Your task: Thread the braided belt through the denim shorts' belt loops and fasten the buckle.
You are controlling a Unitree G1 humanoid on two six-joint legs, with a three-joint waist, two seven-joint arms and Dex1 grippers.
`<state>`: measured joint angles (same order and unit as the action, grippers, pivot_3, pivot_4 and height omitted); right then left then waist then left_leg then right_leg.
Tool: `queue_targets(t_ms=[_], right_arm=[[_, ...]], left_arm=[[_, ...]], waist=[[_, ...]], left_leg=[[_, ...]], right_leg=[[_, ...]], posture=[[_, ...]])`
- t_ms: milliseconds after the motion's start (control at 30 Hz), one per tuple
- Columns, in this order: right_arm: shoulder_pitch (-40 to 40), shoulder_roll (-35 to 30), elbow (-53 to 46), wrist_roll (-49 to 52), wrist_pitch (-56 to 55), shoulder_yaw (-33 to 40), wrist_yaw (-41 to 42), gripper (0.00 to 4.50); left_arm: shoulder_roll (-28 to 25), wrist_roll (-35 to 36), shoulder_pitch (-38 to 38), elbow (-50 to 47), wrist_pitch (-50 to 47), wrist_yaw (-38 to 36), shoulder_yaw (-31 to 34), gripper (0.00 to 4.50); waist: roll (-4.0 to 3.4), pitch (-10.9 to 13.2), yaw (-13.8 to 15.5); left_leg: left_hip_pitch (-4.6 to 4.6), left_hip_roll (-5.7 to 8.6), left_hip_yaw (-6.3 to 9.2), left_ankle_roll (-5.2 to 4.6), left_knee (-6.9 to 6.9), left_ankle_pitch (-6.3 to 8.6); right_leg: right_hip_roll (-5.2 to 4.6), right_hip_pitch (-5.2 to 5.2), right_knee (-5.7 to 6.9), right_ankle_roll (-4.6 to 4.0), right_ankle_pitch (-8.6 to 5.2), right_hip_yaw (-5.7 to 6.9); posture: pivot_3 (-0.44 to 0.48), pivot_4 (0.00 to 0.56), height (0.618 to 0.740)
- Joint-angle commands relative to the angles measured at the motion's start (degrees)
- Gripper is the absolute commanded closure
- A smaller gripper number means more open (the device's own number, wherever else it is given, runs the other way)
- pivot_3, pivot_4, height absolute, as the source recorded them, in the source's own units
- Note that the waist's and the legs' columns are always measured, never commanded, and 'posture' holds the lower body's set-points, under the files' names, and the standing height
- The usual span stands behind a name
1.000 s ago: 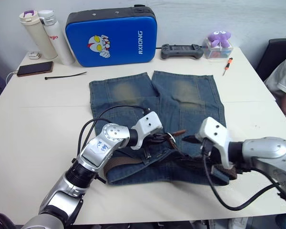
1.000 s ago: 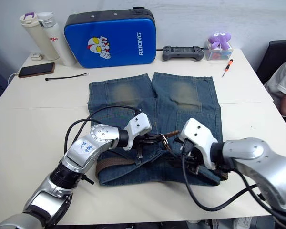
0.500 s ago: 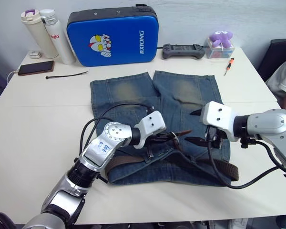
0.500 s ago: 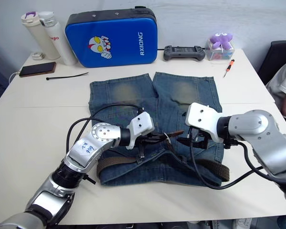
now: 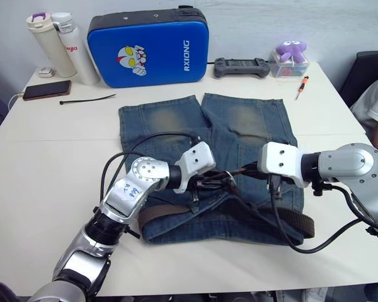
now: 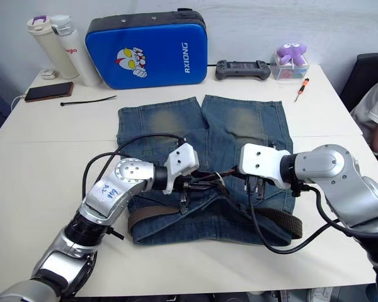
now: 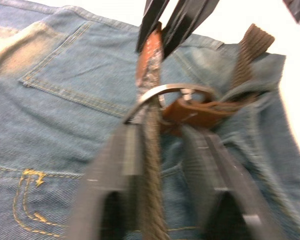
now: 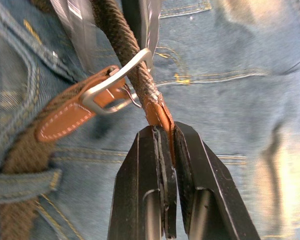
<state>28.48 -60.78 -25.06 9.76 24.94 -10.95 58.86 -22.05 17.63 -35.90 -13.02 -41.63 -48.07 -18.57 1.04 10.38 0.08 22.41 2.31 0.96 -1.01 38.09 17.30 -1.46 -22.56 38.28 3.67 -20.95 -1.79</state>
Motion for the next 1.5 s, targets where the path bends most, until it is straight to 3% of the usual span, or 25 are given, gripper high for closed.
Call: queue_targets(t_ms=[33,100,133,267,500,733,933,1133,1267,1467,1500], right_arm=[[-1.31,-2.93,3.07,-4.45,-13.66,2.82,2.36,4.50],[-1.83,-4.02,5.57,-6.02,-22.08,4.31,3.00,4.50],[-1.50,-4.32,6.72,-7.07,-25.64,4.72,2.88,4.50],[1.04,-5.44,9.30,-7.77,-36.18,6.51,5.12,4.50],[15.67,-2.52,11.75,-3.85,-44.43,4.17,11.51,4.50],[15.17,-3.68,8.47,-1.65,-36.59,2.07,18.23,4.50],[11.09,-3.48,4.09,-4.50,-21.85,1.70,15.72,4.50],[12.05,-3.13,1.65,-5.15,-10.32,0.38,16.31,4.50],[12.76,-2.57,0.41,-5.18,-7.58,0.08,16.75,4.50],[13.61,-1.66,-0.80,-4.68,-5.35,0.31,16.61,4.50],[13.59,-1.46,-1.11,-4.54,-4.90,0.38,16.54,4.50]], left_arm=[[-4.13,10.74,-1.53,-3.05,-8.93,-6.27,7.56,1.13],[-7.65,17.08,-2.45,-3.74,-15.25,-9.91,10.86,0.23],[-8.90,19.12,-2.92,-3.77,-17.44,-10.73,11.99,0.11],[-11.47,23.71,-5.12,-1.88,-22.28,-11.33,15.21,0.11],[-7.51,22.70,-12.11,5.39,-22.59,-6.26,14.64,0.11],[-2.73,20.09,-14.36,4.77,-21.25,-2.40,9.73,0.11],[0.54,17.98,-13.30,1.22,-21.00,2.91,7.09,0.11],[4.56,17.11,-13.15,0.34,-22.97,8.79,6.24,0.11],[2.94,12.58,-13.60,0.10,-22.41,10.63,1.06,0.11],[3.35,10.66,-13.34,1.08,-23.34,12.37,-0.35,0.11],[3.95,10.64,-13.26,1.30,-23.43,12.88,0.13,0.36]], waist=[[-0.01,0.01,-0.12],[-0.02,0.01,-0.21],[-0.02,0.02,-0.23],[-0.03,0.02,-0.21],[-0.05,0.04,-0.21],[-0.04,0.05,-0.13],[-0.05,0.04,-0.14],[-0.04,0.04,-0.02],[-0.05,0.04,-0.05],[-0.05,0.04,-0.08],[-0.05,0.04,-0.05]], left_leg=[[0.00,0.00,0.00,0.00,0.00,0.00],[-0.01,-0.01,0.00,0.02,-0.01,-0.01],[-0.01,-0.01,0.00,0.02,0.00,-0.01],[-0.02,0.00,0.00,0.01,0.02,-0.01],[-0.01,0.00,0.00,0.02,0.09,-0.01],[0.03,0.00,0.00,0.02,0.11,0.00],[0.03,-0.01,0.00,0.02,0.11,0.00],[0.01,-0.01,-0.01,0.07,0.12,-0.03],[0.02,0.00,-0.01,0.07,0.12,-0.03],[0.01,0.00,-0.01,0.07,0.11,-0.03],[0.01,0.00,-0.01,0.07,0.11,-0.03]], right_leg=[[0.00,0.00,0.00,0.00,0.00,0.00],[0.02,0.00,0.01,0.00,0.00,0.01],[0.02,0.00,0.01,0.00,0.00,0.01],[0.00,0.02,0.02,0.00,0.00,0.01],[0.01,0.00,0.04,0.00,0.00,0.02],[0.00,-0.01,0.05,0.00,0.00,0.01],[0.00,-0.03,0.12,0.00,0.00,0.00],[0.01,-0.06,0.19,0.00,0.00,-0.03],[0.00,-0.06,0.17,0.00,0.00,-0.03],[0.01,-0.07,0.18,0.00,0.00,-0.04],[0.01,-0.07,0.18,0.00,0.00,-0.04]], posture=[[0.000,0.150,0.740],[0.000,0.150,0.740],[0.000,0.150,0.740],[0.000,0.150,0.740],[0.000,0.150,0.740],[0.000,0.150,0.740],[0.000,0.150,0.740],[0.000,0.150,0.740],[0.000,0.150,0.740],[0.000,0.150,0.740],[0.000,0.150,0.740]])
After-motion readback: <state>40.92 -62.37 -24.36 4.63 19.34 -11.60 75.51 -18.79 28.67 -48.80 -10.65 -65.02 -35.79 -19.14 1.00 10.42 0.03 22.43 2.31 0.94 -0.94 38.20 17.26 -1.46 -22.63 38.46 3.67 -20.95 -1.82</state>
